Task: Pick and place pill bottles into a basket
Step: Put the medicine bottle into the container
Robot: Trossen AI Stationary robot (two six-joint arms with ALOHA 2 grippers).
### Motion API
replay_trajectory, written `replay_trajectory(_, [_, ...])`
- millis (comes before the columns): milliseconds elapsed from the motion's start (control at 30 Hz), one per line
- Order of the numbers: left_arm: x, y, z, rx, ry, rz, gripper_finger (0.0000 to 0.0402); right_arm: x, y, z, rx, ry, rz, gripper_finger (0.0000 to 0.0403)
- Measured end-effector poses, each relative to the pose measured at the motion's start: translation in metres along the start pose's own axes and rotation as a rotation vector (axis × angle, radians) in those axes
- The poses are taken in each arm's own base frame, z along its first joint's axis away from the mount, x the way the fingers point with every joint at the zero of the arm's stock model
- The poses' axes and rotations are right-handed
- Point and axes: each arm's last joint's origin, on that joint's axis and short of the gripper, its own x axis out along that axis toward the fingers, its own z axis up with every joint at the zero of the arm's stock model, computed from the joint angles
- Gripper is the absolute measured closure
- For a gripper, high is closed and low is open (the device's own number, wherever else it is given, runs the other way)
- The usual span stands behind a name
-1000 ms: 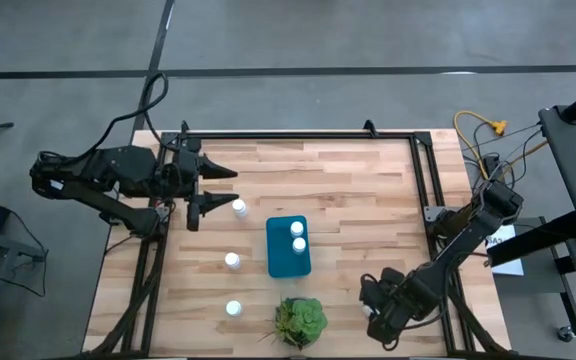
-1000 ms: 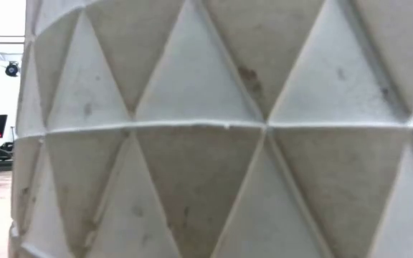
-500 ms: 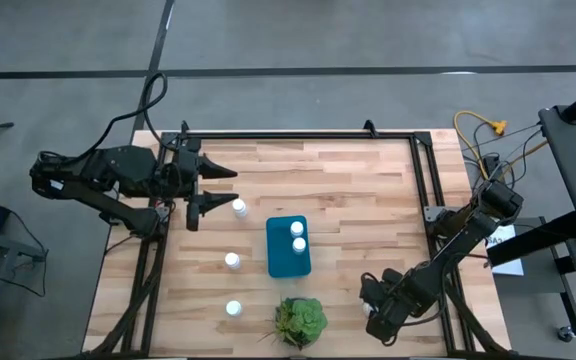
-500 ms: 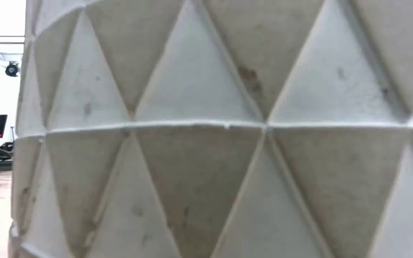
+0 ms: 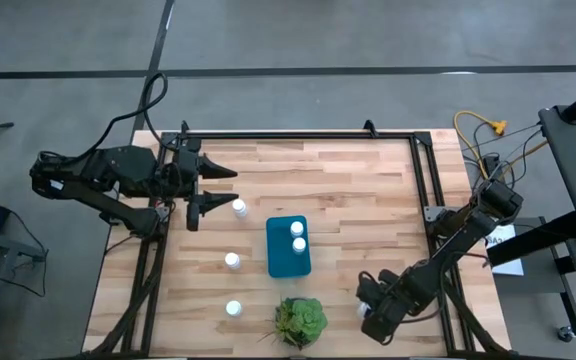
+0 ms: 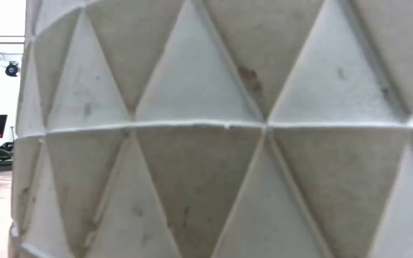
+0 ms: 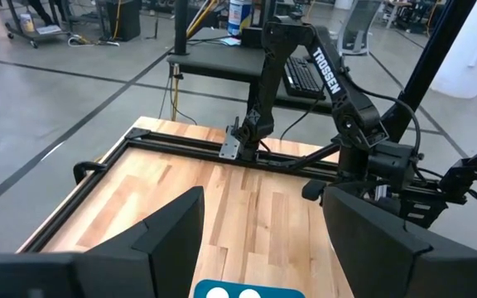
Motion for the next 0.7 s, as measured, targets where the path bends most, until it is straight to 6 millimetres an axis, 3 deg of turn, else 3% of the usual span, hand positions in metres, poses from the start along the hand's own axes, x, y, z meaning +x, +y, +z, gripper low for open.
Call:
replay_trajectory(333, [0.000,0.000,0.000,0.000,0.000,0.000,0.0171,-0.003,-0.002,0.014,0.053,-0.050,0.013,0.0242])
replay_trajectory(700, [0.000,0.000,0.000,0.000,0.000,0.000,0.0171,-0.041,-0.015,0.048,0.092,-0.222,0.064,0.0244])
